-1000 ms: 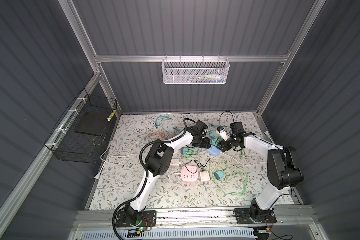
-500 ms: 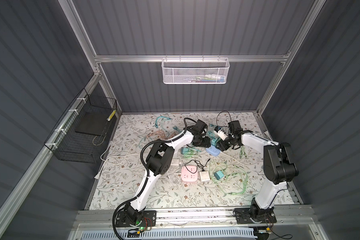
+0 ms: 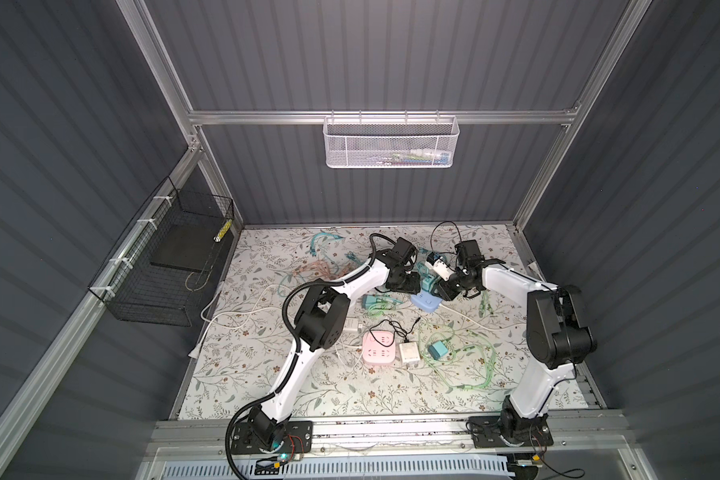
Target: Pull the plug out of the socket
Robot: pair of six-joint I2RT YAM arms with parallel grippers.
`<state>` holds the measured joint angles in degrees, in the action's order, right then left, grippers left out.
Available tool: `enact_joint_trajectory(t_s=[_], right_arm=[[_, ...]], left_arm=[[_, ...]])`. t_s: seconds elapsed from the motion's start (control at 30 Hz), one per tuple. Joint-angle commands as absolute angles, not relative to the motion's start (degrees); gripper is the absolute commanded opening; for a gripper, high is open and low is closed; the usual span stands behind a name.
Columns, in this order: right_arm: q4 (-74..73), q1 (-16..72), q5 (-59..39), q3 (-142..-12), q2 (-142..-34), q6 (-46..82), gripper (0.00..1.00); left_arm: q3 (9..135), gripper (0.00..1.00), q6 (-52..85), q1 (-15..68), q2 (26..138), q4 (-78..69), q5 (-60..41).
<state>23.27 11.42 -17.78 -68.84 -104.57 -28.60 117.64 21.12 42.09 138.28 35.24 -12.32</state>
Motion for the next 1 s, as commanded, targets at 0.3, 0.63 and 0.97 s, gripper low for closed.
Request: enact_joint_trajectory(t_s=[0.3, 0.63, 0.97], right_arm=[[20.27, 11.84, -23.03, -67.64, -101.50, -26.92, 0.24], [14.24, 12.12, -20.59, -63.72, -97.26, -24.85, 0.16], [13.89, 13.54, -16.93, -62.60, -97.28, -25.27, 0.15]], left_arm=[[120.64, 0.47, 18.51, 43.76, 141.72, 42.71, -8.72], [121.64, 0.46, 17.67, 44.86, 143.40, 46.03, -5.43], [122.66, 0.45, 16.79, 45.62, 144.40, 47.88, -4.13]])
